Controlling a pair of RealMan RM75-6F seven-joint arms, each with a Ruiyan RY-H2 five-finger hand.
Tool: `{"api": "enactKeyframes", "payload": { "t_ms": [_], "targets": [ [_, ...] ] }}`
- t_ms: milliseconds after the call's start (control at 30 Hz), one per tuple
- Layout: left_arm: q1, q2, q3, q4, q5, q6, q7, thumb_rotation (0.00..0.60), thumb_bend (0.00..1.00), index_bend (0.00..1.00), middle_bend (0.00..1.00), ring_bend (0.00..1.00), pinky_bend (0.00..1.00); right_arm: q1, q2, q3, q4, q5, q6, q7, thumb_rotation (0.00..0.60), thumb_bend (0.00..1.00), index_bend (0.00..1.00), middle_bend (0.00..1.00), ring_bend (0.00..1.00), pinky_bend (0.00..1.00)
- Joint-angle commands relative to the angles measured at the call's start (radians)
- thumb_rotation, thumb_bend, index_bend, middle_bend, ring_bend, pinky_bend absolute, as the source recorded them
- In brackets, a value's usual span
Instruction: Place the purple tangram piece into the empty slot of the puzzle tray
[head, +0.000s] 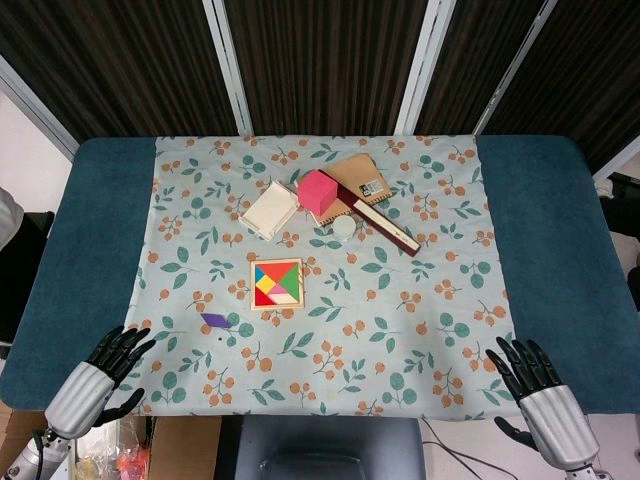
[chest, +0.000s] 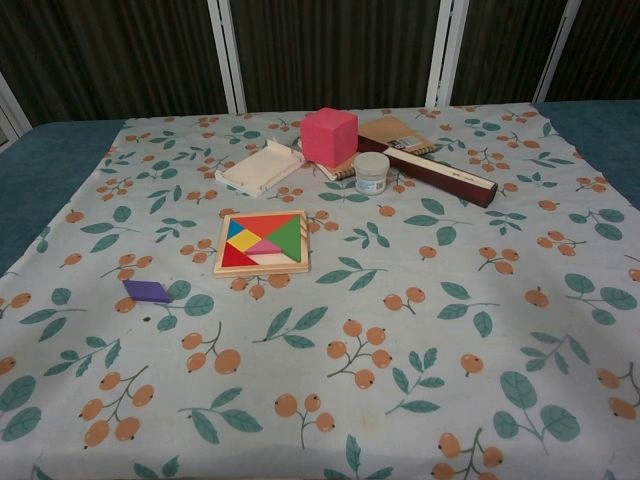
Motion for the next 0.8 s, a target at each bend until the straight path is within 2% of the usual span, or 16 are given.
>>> {"api": "enactKeyframes", "payload": {
  "t_ms": [33, 200, 233, 267, 333, 367, 400, 433, 467, 533, 567, 633, 800],
  "targets": [
    [0.0, -0.002, 0.003, 0.007, 0.005, 0.001, -0.001, 0.6, 0.38, 0.0, 0.0, 0.0, 0.01, -0.001, -0.001, -0.001, 0.001, -0.005, 0.007, 0.005, 0.6, 0.12, 0.0, 0.0, 0.0, 0.0],
    [-0.011, -0.028, 0.0, 0.01, -0.003, -0.028, -0.003, 0.6, 0.38, 0.0, 0.0, 0.0, 0.02, -0.003, -0.001, -0.002, 0.005, -0.011, 0.016, 0.014, 0.6, 0.12, 0.0, 0.0, 0.0, 0.0],
    [-0.011, -0.041, -0.007, 0.009, -0.013, -0.033, -0.007, 0.6, 0.38, 0.0, 0.0, 0.01, 0.06, -0.003, -0.001, -0.002, 0.007, -0.011, 0.017, 0.014, 0.6, 0.12, 0.0, 0.0, 0.0, 0.0],
    [-0.01, -0.064, -0.023, 0.004, -0.036, -0.043, 0.0, 0.6, 0.38, 0.0, 0.03, 0.05, 0.14, -0.003, -0.001, -0.002, 0.008, -0.01, 0.015, 0.014, 0.6, 0.12, 0.0, 0.0, 0.0, 0.0],
    [-0.01, -0.109, -0.061, -0.01, -0.08, -0.055, 0.043, 0.6, 0.38, 0.0, 0.21, 0.33, 0.48, 0.0, -0.002, -0.002, 0.006, -0.008, 0.009, 0.014, 0.6, 0.12, 0.0, 0.0, 0.0, 0.0],
    [-0.01, -0.133, -0.08, -0.023, -0.107, -0.068, 0.067, 0.6, 0.39, 0.0, 0.42, 0.59, 0.73, 0.001, -0.003, -0.002, 0.006, -0.009, 0.005, 0.012, 0.6, 0.12, 0.0, 0.0, 0.0, 0.0],
    [-0.014, -0.155, -0.096, -0.041, -0.13, -0.086, 0.083, 0.6, 0.39, 0.02, 0.61, 0.78, 0.89, 0.003, -0.004, -0.002, 0.005, -0.009, 0.002, 0.011, 0.6, 0.12, 0.0, 0.0, 0.0, 0.0],
    [-0.015, -0.159, -0.099, -0.044, -0.136, -0.09, 0.089, 0.6, 0.39, 0.03, 0.68, 0.84, 0.93, 0.003, -0.004, -0.002, 0.004, -0.009, 0.001, 0.01, 0.6, 0.12, 0.0, 0.0, 0.0, 0.0],
    [-0.015, -0.159, -0.099, -0.044, -0.136, -0.09, 0.089, 0.6, 0.4, 0.07, 0.81, 0.93, 0.98, 0.003, -0.004, -0.002, 0.004, -0.009, 0.001, 0.01, 0.6, 0.12, 0.0, 0.0, 0.0, 0.0],
    [-0.025, -0.181, -0.116, -0.068, -0.163, -0.12, 0.107, 0.6, 0.4, 0.17, 0.97, 1.0, 1.0, 0.005, -0.006, -0.001, 0.003, -0.009, -0.002, 0.008, 0.6, 0.12, 0.0, 0.0, 0.0, 0.0],
    [-0.037, -0.197, -0.132, -0.091, -0.192, -0.158, 0.146, 0.6, 0.4, 0.22, 1.0, 1.0, 1.0, 0.007, -0.007, 0.0, 0.001, -0.008, -0.008, 0.003, 0.6, 0.12, 0.0, 0.0, 0.0, 0.0],
    [-0.08, -0.235, -0.186, -0.169, -0.291, -0.275, 0.257, 0.6, 0.4, 0.26, 1.0, 1.0, 1.0, 0.008, -0.011, 0.002, 0.0, -0.003, -0.015, -0.008, 0.6, 0.12, 0.0, 0.0, 0.0, 0.0],
    [-0.112, -0.271, -0.245, -0.241, -0.439, -0.376, 0.39, 0.6, 0.4, 0.3, 1.0, 1.0, 1.0, 0.008, -0.015, 0.003, -0.002, 0.003, -0.022, -0.021, 0.6, 0.12, 0.0, 0.0, 0.0, 0.0]
  ]
}}
